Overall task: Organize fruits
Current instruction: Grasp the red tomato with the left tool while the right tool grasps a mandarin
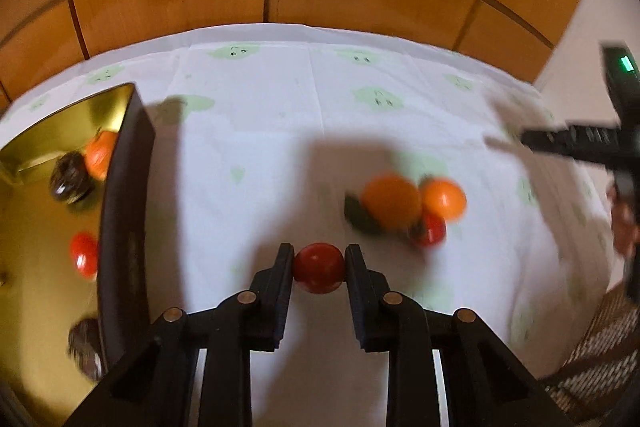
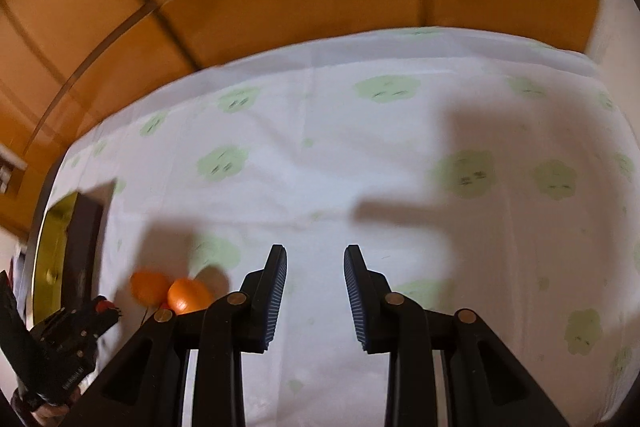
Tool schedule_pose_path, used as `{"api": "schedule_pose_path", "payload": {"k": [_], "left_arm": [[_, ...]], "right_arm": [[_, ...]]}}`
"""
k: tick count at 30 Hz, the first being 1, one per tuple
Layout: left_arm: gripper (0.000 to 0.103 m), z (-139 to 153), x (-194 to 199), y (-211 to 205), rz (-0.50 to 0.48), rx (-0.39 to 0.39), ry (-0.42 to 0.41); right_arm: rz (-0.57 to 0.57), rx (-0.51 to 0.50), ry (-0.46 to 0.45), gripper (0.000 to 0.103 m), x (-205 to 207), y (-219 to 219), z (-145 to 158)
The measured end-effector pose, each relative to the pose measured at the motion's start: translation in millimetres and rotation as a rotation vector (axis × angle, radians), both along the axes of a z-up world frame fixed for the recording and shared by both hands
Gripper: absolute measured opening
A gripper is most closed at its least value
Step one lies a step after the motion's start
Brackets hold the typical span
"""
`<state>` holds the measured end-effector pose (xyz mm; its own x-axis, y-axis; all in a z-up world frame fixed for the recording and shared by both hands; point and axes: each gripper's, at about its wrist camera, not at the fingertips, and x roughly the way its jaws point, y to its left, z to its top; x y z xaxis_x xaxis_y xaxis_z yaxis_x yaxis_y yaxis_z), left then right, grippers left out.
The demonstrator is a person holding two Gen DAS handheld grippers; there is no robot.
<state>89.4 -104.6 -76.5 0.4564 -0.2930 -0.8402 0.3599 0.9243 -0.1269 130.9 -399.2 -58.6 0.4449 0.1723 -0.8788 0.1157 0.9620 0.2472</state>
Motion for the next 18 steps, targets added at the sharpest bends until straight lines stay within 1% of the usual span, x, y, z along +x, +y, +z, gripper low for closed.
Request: {"api": "schedule_pose_path", "payload": {"k": [4, 6, 8, 11, 14, 18], "left_arm": [[0.026, -6, -32, 1, -0.028, 0.028, -0.049], [0.026, -11, -41, 2, -0.034, 0.035, -0.05], [0.026, -19, -46, 3, -0.034, 0.025, -0.035], [0.026, -19, -48, 1, -0.039, 0.029, -0.055], [0.026, -21, -47, 2, -0.028, 0.008, -0.05], [0.026, -23, -49, 4, -0.022, -0.005, -0.047]], "right_arm": [[0.133, 0.039, 0.02, 0.03, -1, 29, -6], [0.185, 0.076, 0.039, 0.03, -2, 41, -10], [0.21, 0.105, 0.063, 0.03, 0, 52, -15], [0.236, 0.129, 0.08, 0.03, 5, 67, -19], [0.289, 0.093, 0.078, 0.036, 10, 85, -24], [0.348, 0.036, 0.085, 0.037, 16, 103, -33]]}}
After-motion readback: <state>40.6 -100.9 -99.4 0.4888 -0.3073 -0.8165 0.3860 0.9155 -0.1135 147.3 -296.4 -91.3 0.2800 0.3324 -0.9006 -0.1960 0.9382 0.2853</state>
